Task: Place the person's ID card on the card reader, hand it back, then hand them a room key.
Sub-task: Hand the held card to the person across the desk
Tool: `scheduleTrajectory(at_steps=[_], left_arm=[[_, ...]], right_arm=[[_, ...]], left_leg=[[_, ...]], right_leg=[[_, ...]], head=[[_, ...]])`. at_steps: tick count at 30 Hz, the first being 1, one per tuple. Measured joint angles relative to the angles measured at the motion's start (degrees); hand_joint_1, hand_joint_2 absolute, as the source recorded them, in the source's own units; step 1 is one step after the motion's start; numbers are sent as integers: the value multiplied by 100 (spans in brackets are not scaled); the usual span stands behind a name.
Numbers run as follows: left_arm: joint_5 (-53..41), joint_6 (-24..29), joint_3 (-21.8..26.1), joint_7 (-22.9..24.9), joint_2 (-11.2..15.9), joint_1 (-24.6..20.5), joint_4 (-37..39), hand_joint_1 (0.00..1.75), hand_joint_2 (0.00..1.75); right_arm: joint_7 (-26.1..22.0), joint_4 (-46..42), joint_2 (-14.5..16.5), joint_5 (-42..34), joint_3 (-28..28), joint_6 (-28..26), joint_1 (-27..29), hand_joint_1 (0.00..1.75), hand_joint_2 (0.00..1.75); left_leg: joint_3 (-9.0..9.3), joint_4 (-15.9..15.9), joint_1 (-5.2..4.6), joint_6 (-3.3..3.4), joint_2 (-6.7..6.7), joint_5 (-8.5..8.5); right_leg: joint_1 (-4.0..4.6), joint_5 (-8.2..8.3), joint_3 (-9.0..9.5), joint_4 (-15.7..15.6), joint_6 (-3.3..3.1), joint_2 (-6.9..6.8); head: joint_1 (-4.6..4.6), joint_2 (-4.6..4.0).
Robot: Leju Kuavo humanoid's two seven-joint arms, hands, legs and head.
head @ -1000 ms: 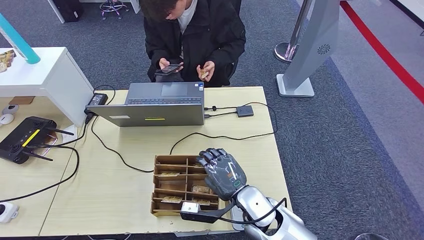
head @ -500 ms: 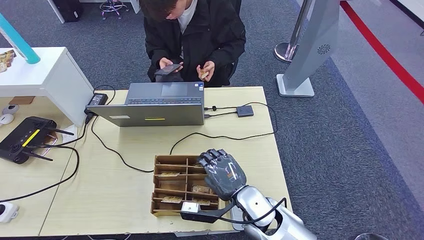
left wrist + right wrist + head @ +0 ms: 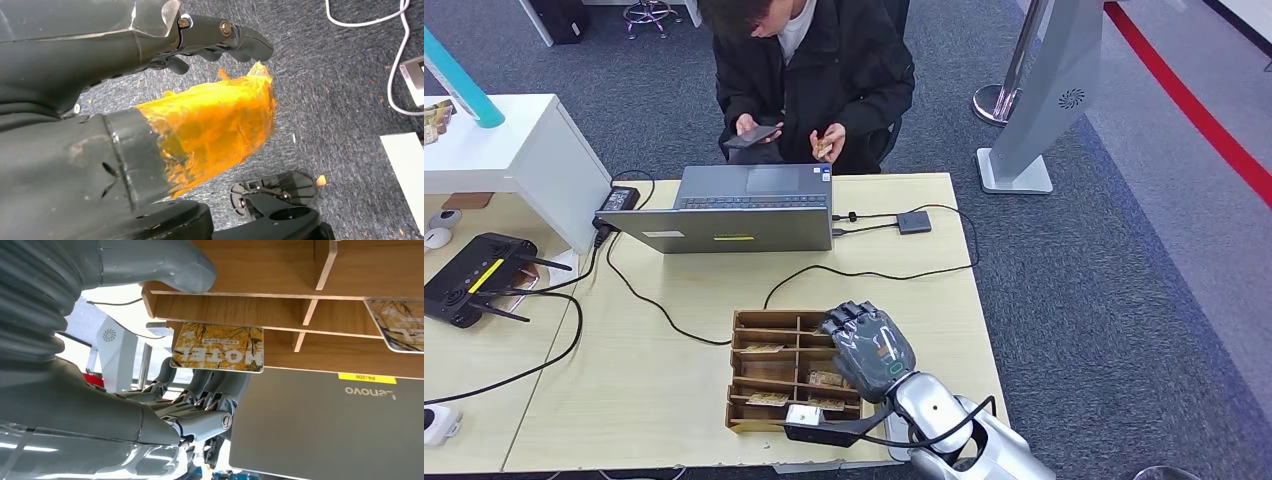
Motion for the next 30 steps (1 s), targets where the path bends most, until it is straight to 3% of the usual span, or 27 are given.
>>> scheduleTrajectory(at_steps=[13, 30], left_arm=[[-3, -16, -1, 9, -15, 2, -28, 0, 0], [-34, -29, -16, 28, -24, 2, -32, 0, 0]], right_arm=[[18, 34, 1, -20, -50, 1, -10, 68, 175], [20, 80, 63, -23, -131, 10, -107, 82, 175]], left_leg=[[0, 0, 0, 0, 0, 0], [0, 0, 0, 0, 0, 0]], right_leg=[[0, 0, 0, 0, 0, 0], [0, 0, 0, 0, 0, 0]], head=[[0, 0], [1, 0]])
